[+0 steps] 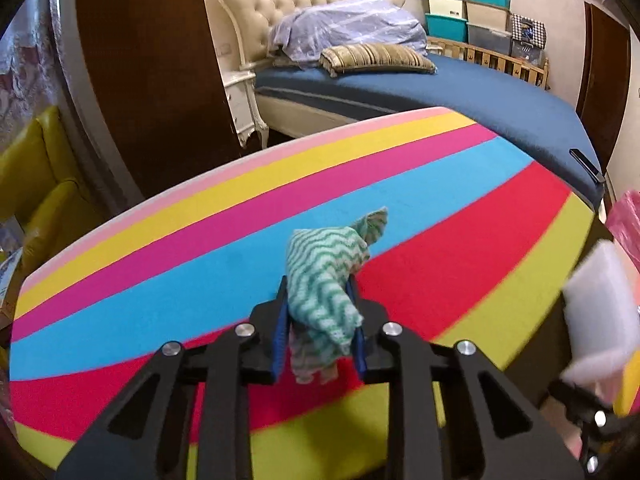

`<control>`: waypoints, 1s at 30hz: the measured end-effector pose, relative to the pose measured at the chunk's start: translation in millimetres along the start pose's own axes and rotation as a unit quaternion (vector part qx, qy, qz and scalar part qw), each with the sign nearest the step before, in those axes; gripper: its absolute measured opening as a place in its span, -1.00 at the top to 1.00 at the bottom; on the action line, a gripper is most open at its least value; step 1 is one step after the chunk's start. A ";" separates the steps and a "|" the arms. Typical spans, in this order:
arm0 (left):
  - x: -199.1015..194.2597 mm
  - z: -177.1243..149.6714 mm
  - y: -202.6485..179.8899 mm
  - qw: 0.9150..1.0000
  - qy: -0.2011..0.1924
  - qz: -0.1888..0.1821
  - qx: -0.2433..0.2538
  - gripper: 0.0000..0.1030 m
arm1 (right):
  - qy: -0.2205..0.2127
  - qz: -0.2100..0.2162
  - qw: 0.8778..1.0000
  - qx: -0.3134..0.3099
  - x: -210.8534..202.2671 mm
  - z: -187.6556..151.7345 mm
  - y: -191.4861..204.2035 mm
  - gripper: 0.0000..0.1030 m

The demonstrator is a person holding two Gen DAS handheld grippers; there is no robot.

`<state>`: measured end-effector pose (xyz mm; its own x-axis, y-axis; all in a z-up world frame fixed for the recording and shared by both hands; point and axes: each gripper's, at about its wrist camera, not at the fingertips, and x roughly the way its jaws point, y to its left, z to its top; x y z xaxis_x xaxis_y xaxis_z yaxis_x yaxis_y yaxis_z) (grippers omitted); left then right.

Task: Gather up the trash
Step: 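Carry the foam piece and cloth over the pink bin and open both grippers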

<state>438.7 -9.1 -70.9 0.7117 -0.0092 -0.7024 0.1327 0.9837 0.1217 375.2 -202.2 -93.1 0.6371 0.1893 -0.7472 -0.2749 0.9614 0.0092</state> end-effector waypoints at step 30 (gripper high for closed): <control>-140.5 -130.8 5.8 0.998 -0.023 0.031 -0.059 0.51 | -0.071 0.025 0.996 -0.037 -76.8 -42.7 15.0 -0.33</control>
<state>249.2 21.4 -63.3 0.7476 0.0475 -0.6625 0.0074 0.9968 0.0798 291.4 -210.9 -64.0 0.7161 0.2672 -0.6448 -0.3568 0.9341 -0.0092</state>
